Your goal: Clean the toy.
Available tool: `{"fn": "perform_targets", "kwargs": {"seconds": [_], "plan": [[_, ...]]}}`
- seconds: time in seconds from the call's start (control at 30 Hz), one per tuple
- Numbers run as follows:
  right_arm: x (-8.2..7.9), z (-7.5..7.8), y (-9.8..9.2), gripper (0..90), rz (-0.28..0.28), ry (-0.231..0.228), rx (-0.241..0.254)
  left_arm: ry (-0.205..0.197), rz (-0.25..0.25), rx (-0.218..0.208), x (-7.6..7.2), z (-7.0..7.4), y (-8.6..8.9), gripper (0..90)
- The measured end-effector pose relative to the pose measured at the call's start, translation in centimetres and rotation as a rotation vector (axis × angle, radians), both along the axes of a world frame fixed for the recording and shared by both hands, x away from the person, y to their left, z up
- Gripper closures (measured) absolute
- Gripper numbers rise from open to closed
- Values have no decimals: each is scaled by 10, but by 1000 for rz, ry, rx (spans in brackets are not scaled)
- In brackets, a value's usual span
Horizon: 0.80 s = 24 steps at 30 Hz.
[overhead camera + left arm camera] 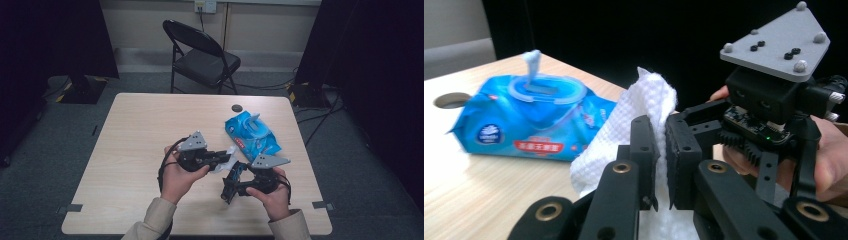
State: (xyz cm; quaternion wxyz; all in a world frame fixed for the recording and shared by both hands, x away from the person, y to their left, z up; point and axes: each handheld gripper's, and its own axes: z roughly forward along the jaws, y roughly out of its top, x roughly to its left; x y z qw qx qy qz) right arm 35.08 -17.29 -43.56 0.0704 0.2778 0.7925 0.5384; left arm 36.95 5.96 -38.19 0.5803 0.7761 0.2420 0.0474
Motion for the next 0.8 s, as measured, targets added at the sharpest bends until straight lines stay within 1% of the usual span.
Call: {"fn": "perform_targets", "kwargs": {"seconds": [0.2,0.27,0.43,0.53,0.63,0.8], "plan": [[-1,2,0,259,-1,-4,0,18,-18,5,-1,-9,-7,839],[-2,3,0,259,-4,-11,4,26,-14,-8,-2,-11,-8,839],[-1,3,-3,259,-8,-9,8,35,-14,0,-1,-15,-9,838],[-2,4,-5,259,-11,-9,19,49,-12,12,1,-22,-10,838],[-2,5,-6,259,-13,-13,16,60,-12,5,0,-28,-12,839],[-2,3,-8,259,-17,-10,16,71,-14,5,-1,-34,-13,839]]}}
